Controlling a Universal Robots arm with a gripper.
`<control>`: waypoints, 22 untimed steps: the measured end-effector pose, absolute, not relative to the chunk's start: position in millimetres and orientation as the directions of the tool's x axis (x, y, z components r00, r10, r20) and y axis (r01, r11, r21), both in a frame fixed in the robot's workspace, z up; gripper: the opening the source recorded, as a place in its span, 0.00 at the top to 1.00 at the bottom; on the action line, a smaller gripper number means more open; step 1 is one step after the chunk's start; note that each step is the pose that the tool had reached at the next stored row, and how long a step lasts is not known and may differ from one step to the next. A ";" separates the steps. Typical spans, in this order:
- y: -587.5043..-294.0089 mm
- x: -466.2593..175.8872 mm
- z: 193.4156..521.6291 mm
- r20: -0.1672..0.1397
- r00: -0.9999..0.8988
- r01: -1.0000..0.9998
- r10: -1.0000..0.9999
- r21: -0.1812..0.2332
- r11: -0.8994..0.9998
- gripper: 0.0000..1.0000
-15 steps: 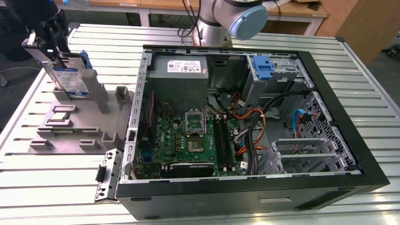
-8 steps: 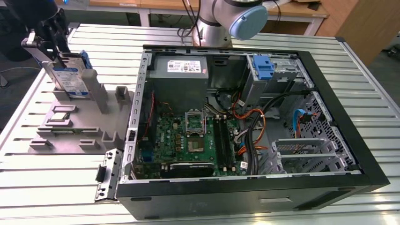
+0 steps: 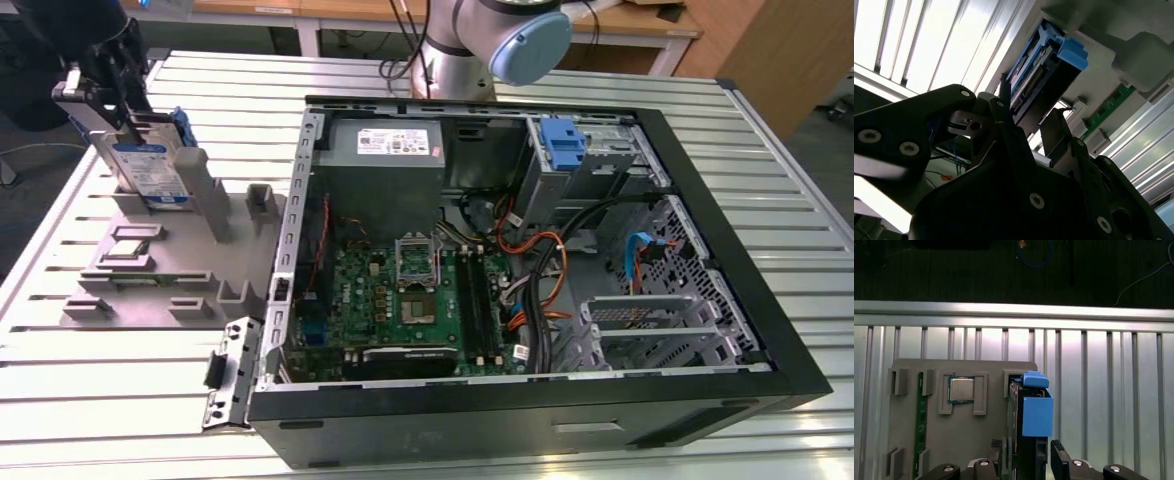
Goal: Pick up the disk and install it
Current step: 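Pick up the disk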
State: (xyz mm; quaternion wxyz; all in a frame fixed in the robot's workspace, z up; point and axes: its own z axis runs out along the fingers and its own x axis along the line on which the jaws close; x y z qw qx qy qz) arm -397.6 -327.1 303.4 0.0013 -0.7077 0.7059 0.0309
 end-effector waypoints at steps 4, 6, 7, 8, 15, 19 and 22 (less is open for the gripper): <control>-327.1 -397.3 303.4 -0.046 0.002 -0.999 -0.999 0.042 -0.004 0.51; -327.1 -397.3 303.4 -0.046 0.002 -0.999 -0.999 0.042 -0.004 0.58; -327.1 -397.3 303.4 -0.046 0.002 -0.999 -0.999 0.042 -0.004 0.58; -327.1 -397.3 303.5 -0.046 0.002 -0.999 -0.999 0.042 -0.004 0.58; -327.1 -397.2 303.4 -0.046 0.002 -0.999 -0.999 0.042 -0.004 0.58; -327.1 -397.1 303.5 -0.045 0.002 -0.999 -0.999 0.042 -0.004 0.59; -327.1 -397.0 303.5 -0.045 0.002 -0.999 -0.999 0.042 -0.004 0.65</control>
